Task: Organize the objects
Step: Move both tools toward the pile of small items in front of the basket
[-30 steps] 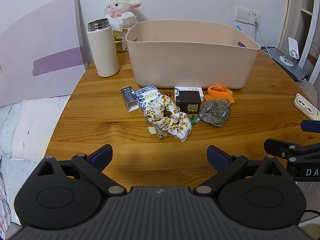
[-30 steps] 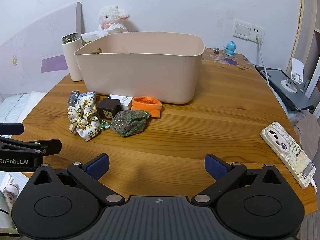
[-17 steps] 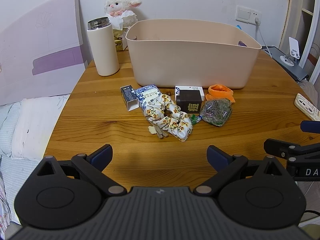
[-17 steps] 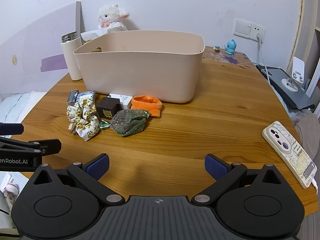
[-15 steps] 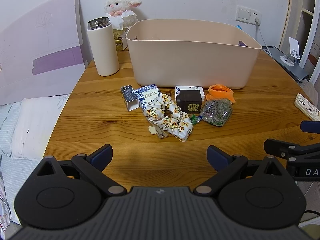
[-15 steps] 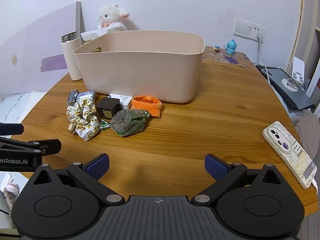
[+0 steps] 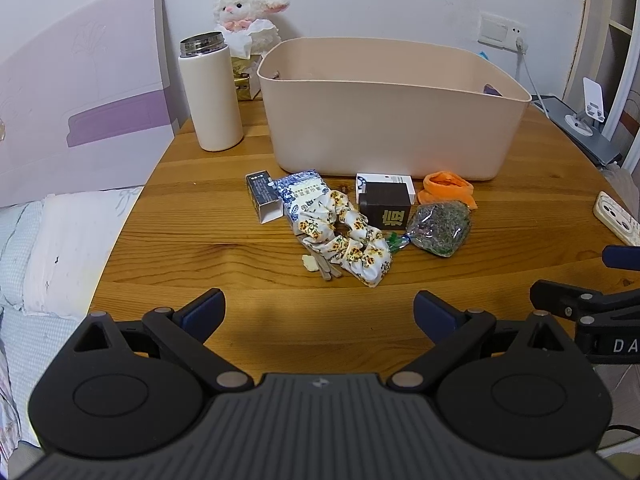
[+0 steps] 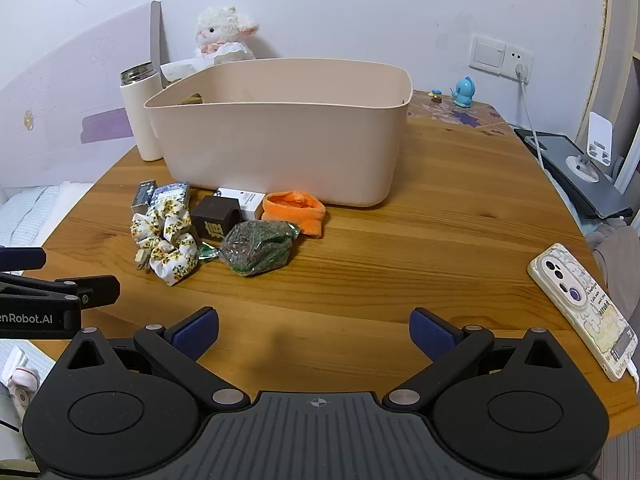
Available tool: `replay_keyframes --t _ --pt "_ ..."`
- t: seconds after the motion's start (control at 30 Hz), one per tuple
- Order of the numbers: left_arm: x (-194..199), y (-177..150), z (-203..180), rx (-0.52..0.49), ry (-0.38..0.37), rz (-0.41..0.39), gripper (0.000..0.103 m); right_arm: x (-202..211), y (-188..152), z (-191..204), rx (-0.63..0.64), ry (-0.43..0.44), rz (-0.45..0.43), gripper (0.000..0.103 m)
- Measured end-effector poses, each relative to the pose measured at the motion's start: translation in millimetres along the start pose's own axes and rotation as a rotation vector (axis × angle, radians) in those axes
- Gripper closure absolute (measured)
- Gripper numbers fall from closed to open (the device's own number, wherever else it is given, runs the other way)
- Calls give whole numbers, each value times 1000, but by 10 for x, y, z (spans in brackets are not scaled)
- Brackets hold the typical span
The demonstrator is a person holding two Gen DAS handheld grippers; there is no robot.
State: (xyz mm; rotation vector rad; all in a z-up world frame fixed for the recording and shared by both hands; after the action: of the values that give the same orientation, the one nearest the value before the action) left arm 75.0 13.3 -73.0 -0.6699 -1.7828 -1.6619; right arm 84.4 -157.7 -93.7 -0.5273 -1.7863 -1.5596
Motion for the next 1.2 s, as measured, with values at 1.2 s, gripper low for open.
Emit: replay_keyframes --t 1.2 --pt "-396 191 -104 -45 -25 31 3 -500 198 -30 -21 54 54 0"
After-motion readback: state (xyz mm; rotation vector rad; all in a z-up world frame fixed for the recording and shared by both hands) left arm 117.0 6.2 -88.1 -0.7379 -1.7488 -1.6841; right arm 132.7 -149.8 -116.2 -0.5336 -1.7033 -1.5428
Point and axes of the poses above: each gripper's, at about its wrist camera, not at the fingertips, and x roughly against the way its jaws point, z to its left, y to its top, the point moved 9 cm from there along -x, roughly the way its jaws point, and after that the axes turned 6 degrees about x, right-handed, at the moved point
